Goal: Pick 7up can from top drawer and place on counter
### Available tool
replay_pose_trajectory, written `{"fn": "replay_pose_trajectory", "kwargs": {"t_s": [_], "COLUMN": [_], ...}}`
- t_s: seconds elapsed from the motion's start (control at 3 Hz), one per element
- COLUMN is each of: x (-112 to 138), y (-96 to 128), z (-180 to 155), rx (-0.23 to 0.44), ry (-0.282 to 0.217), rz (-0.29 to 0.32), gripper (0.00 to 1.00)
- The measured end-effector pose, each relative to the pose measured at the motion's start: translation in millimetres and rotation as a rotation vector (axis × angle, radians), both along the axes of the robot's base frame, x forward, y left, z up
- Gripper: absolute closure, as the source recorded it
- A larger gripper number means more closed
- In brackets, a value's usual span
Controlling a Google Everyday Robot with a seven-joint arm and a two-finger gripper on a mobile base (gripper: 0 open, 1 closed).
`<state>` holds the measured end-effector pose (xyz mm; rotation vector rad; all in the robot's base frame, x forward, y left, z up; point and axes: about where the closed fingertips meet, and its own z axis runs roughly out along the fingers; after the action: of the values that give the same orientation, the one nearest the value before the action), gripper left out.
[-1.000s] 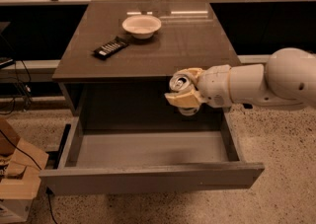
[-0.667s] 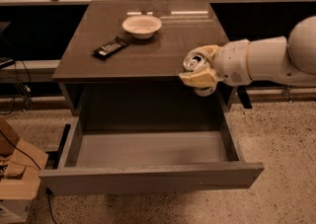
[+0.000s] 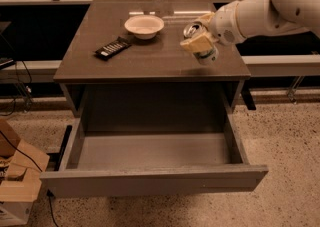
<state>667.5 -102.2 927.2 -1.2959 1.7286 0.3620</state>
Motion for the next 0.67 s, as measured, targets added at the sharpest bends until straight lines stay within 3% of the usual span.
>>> {"fn": "replay_pose_trajectory", "kwargs": {"t_s": [0.33, 0.67], "x": [35, 55], "y": [5, 7], "z": [-2, -3], "rx": [0.049, 0.194], "ry": [0.026, 0.034], "rz": [-0.002, 0.018], "gripper": [0.81, 0.57]}}
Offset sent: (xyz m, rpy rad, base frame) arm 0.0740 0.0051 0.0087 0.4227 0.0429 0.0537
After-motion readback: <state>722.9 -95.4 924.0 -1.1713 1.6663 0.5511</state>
